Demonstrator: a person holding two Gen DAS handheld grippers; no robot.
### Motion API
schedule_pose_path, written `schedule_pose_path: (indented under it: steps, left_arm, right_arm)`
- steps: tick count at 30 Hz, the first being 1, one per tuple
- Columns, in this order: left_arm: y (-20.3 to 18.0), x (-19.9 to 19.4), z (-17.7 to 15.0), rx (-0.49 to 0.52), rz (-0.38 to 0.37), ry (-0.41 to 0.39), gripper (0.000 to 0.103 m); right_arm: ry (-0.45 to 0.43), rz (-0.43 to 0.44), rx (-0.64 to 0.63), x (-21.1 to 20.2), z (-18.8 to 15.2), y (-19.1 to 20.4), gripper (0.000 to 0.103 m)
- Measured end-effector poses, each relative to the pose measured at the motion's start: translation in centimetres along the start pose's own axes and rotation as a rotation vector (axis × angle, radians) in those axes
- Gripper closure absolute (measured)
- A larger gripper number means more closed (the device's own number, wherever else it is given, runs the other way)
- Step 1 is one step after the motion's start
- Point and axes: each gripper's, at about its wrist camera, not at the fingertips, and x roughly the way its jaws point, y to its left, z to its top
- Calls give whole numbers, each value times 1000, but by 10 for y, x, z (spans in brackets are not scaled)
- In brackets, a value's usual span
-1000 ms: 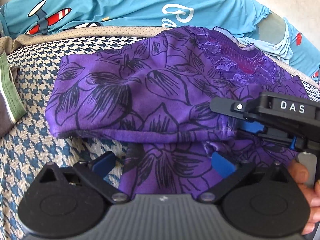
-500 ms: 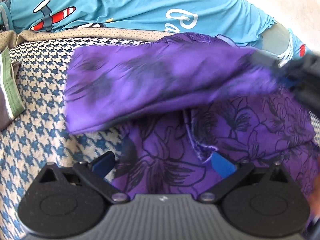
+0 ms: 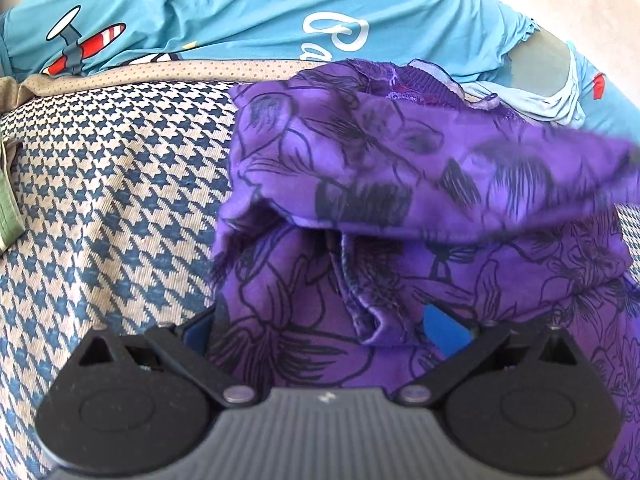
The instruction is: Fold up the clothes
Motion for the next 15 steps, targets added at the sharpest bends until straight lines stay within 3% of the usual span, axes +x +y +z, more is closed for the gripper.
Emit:
schedule_pose_path:
  steps: [4, 6, 11, 15]
  left_arm:
    - [1, -1, 3, -14, 1, 1, 0]
    - [2, -3, 6, -25, -6, 1, 0]
    - [2, -16, 12, -35, -2, -70, 0]
    - [-4, -24, 19, -7, 17, -145, 0]
  right_arm:
    - [174, -127, -33, 12, -20, -24, 91]
    - [221, -162, -38, 14, -28, -34, 87]
    - [157, -196, 19, 2, -23, -53, 72]
    - [134, -179, 58, -1, -17, -54, 72]
